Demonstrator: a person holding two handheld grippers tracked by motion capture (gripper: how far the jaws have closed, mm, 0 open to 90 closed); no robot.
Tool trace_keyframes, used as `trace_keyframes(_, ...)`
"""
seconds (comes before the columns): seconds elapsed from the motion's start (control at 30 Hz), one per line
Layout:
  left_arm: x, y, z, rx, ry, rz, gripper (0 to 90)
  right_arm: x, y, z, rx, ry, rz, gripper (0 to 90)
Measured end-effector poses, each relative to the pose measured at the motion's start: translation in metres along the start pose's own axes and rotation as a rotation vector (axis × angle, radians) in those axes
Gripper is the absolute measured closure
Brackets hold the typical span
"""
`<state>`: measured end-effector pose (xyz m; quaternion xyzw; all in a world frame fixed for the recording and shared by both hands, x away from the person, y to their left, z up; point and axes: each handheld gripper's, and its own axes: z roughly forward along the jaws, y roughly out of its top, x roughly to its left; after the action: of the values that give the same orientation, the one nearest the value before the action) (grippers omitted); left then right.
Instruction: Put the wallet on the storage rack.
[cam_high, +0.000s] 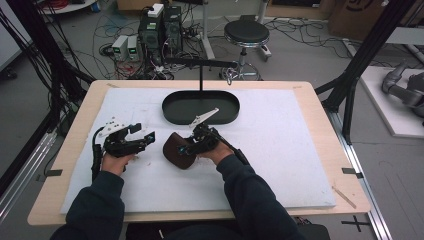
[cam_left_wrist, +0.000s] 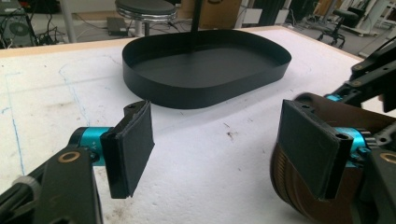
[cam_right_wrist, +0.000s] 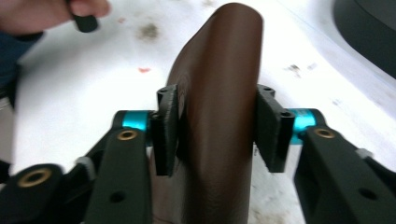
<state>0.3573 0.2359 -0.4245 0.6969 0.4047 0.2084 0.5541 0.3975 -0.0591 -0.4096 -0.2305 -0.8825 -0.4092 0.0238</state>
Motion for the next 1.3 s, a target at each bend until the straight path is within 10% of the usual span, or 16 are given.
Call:
trace_keyframes(0.5, 0.005, 0.001, -0.008, -0.031, 0.023, -0.001, 26.8, 0.011, 0.013, 0.009, 0.055, 0.064, -0.045, 63.9)
trace_keyframes(0.97, 0.004, 0.002, -0.011, -0.049, 0.038, 0.031, 19.1, -0.031, 0.018, -0.05, -0.083, -0.156, 0.041, 65.1)
trace_keyframes(1.3, 0.001, 0.002, -0.007, -0.032, 0.013, 0.057, 19.4, -0.071, 0.041, -0.054, -0.164, -0.239, 0.119, 65.0)
